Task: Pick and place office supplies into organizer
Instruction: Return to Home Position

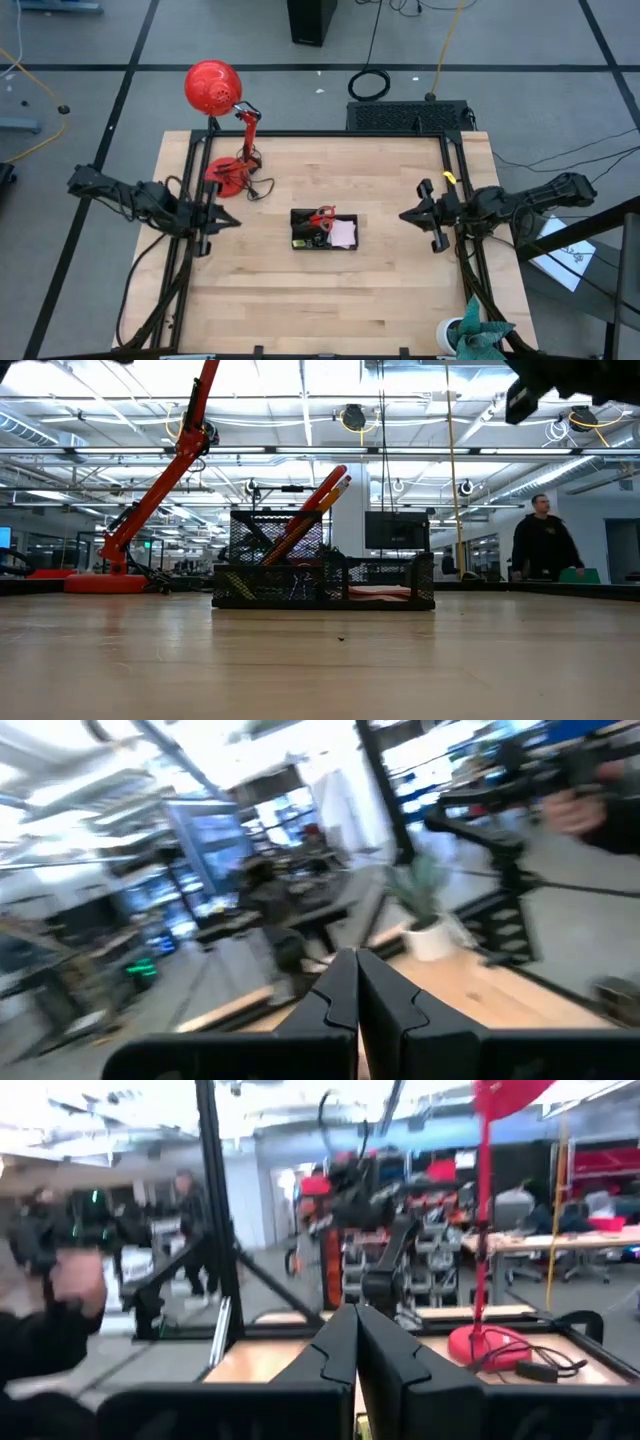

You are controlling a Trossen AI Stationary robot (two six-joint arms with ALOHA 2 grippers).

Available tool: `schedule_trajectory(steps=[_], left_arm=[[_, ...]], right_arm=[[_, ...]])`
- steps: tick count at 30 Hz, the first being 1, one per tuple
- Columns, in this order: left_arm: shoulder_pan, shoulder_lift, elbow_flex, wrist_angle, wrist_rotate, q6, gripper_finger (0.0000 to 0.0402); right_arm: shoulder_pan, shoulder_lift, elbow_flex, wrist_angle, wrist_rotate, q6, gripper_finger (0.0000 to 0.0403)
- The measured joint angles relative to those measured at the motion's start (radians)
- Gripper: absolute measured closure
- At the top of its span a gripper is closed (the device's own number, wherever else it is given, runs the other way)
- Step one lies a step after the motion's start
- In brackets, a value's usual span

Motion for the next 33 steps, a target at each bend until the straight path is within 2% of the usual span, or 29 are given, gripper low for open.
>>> schedule_trajectory(steps=[4,12,16,25,33], left_arm=[[0.010,-0.053,-0.090,0.007,0.113,-0.018,0.0398],[0.083,-0.116,-0.192,0.062,0.080,-0.035,0.0398],[0.127,-0.158,-0.244,0.071,0.094,-0.072,0.0400],[0.180,-0.220,-0.388,0.232,0.125,-0.129,0.0398],[0.189,-0.221,-0.394,0.207,0.175,-0.176,0.0395]], right_arm=[[-0.001,-0.061,-0.107,0.124,0.007,0.013,0.0403],[0.000,-0.080,-0.243,0.269,0.045,0.059,0.0403],[0.000,-0.079,-0.268,0.262,0.065,0.070,0.0403],[0.000,-0.075,-0.276,0.216,0.065,0.069,0.0403],[-0.001,-0.073,-0.278,0.149,0.113,0.069,0.0403]])
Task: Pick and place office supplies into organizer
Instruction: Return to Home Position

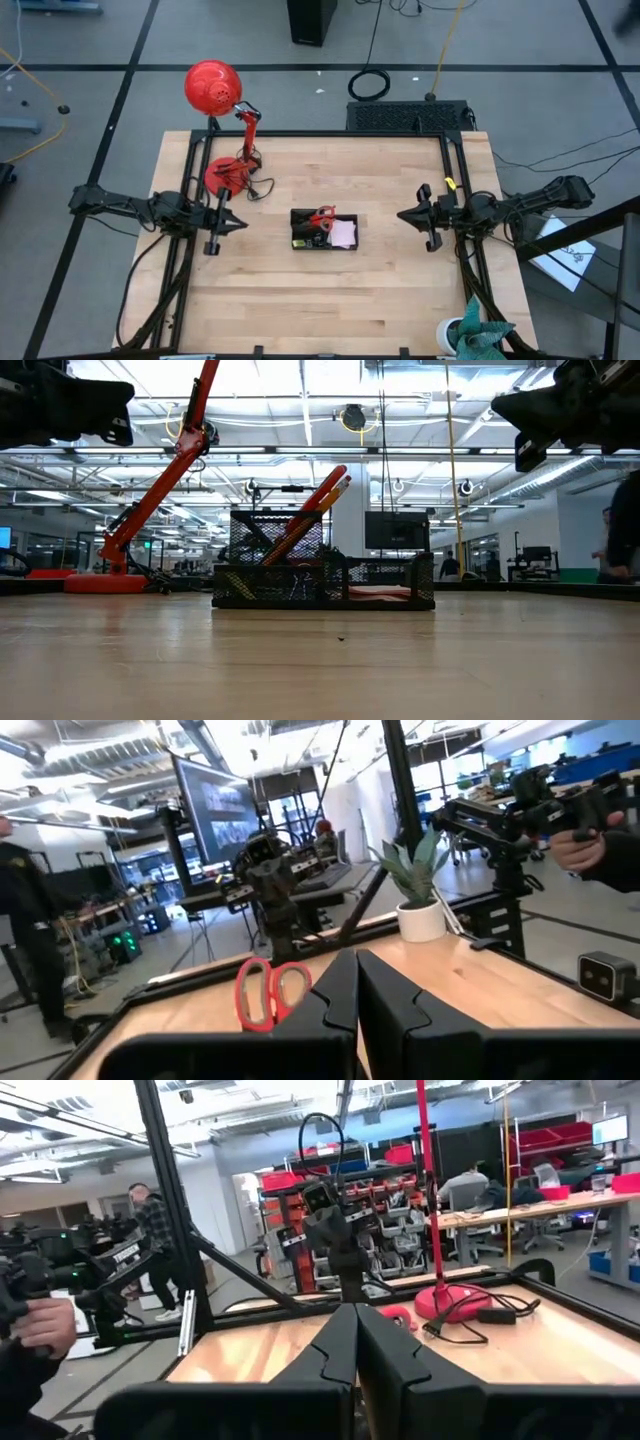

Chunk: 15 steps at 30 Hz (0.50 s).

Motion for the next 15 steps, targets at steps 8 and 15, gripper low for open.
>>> schedule_trajectory(steps=[8,15], left_arm=[[0.000,0.000,0.000,-0.033,0.031,-0.004,0.0397],[0.000,0.000,0.001,-0.045,0.006,-0.043,0.0395]], right_arm=[[0.000,0.013,-0.001,0.001,-0.003,0.026,0.0397],[0.000,0.013,-0.001,0.010,-0.003,0.018,0.0401]])
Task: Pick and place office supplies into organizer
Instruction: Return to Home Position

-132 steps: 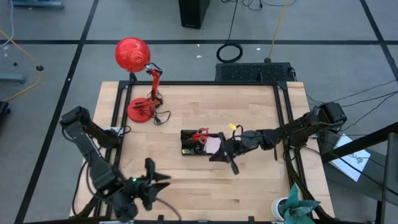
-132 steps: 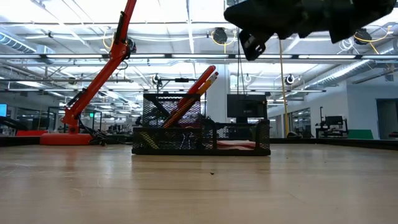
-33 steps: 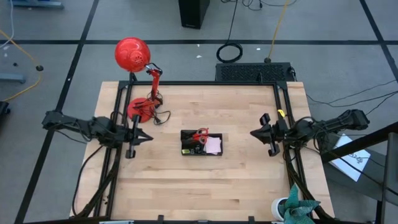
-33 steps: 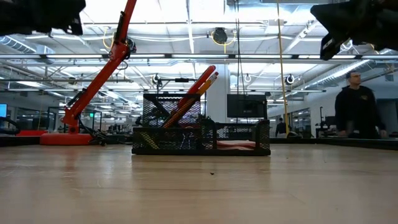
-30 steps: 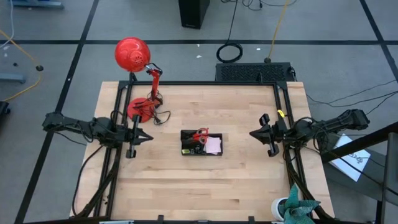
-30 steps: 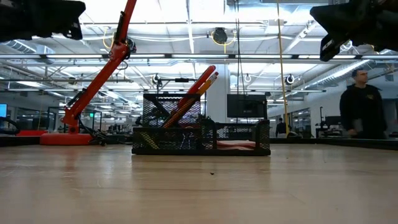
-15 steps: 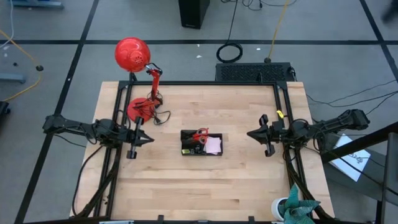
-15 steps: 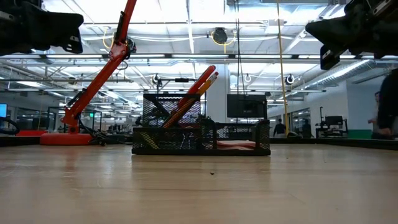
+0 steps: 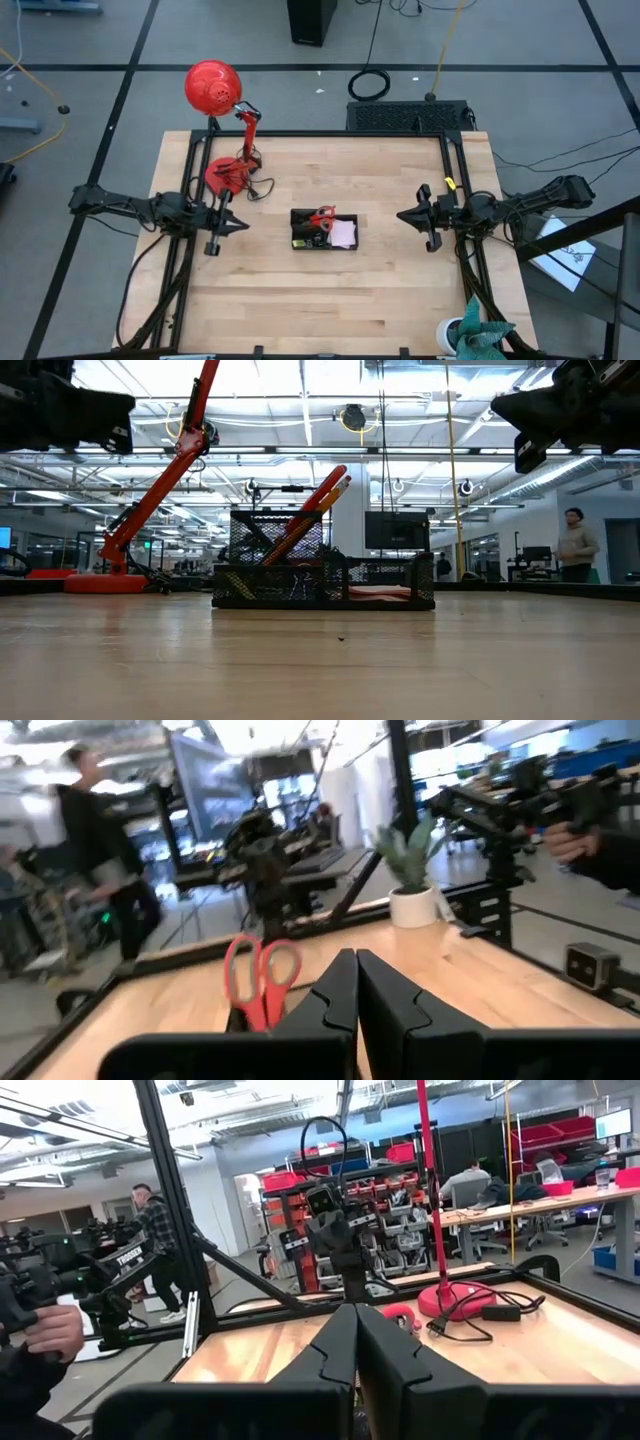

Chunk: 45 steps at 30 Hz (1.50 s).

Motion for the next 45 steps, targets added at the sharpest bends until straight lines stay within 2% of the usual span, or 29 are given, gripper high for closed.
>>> schedule_trajectory(steps=[9,45], left_arm=[[0.000,0.001,0.000,-0.033,-0.121,-0.042,0.0360],[0.000,0.001,0.000,-0.033,-0.122,-0.033,0.0355]], right_arm=[[0.000,0.000,0.000,0.000,0.000,0.004,0.0400],[0.000,0.000,-0.001,0.000,-0.001,0.004,0.0401]])
